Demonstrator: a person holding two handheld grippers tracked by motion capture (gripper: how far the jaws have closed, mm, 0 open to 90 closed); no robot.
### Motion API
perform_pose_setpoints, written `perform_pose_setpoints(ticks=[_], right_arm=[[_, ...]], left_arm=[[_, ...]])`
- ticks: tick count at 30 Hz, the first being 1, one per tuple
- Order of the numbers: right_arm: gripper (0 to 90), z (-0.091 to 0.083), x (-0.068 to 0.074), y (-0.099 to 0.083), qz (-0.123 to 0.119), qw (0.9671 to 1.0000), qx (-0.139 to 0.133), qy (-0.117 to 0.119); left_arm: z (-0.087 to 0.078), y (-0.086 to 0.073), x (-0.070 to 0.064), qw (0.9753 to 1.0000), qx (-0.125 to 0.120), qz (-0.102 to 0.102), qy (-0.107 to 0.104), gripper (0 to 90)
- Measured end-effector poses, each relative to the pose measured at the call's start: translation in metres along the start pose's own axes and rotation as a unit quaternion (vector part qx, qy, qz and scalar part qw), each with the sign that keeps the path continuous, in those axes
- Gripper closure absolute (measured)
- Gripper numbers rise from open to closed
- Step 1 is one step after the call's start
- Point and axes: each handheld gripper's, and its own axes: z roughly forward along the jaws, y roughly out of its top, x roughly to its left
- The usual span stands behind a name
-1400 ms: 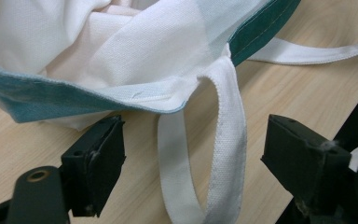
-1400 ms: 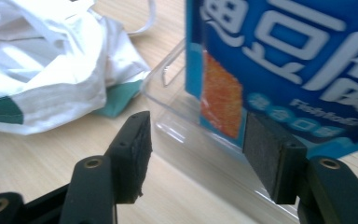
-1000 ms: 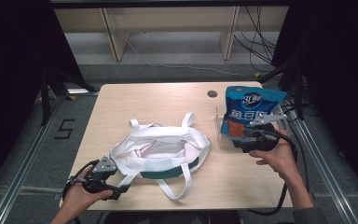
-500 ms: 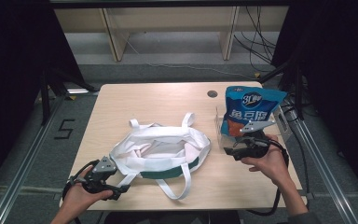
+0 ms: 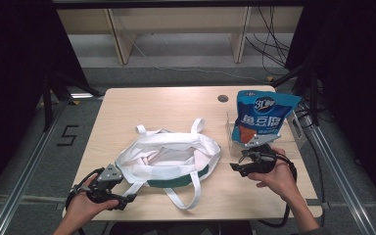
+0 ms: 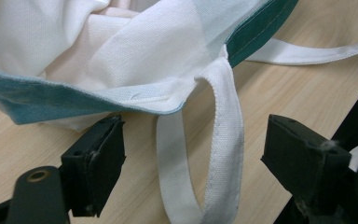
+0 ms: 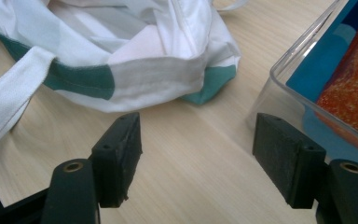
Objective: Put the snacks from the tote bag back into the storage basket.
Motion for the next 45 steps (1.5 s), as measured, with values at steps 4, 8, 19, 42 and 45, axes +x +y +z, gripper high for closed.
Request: perform_pose_setpoints(ticks=[4, 8, 19, 42, 45], right_arm=[[32.8, 0.001, 0.003, -0.003, 0.006, 1.0000, 0.006, -0.002], [32.3, 0.005, 0.005, -0.007, -0.007, 0.9999, -0.010, -0.001], [30.4, 0.005, 0.015, -0.022, -0.015, 0.9999, 0.006, 0.006], [26.8, -0.001, 0.034, -0.049, 0.004, 0.9997, 0.024, -0.006], [26.1, 0.001, 0.036, -0.050, 0.004, 0.9996, 0.027, -0.008]], left_arm=[[0.001, -0.001, -0.001, 1.0000, -0.001, -0.008, -0.002, 20.0], [0.000, -0.001, -0.001, 1.0000, -0.001, -0.005, 0.000, 20.0], [0.001, -0.001, -0.001, 1.0000, -0.001, -0.007, -0.002, 20.0], [0.002, -0.001, -0.002, 1.0000, 0.001, -0.004, 0.002, 20.0], [0.001, -0.001, -0.002, 1.0000, 0.001, -0.004, 0.002, 20.0]])
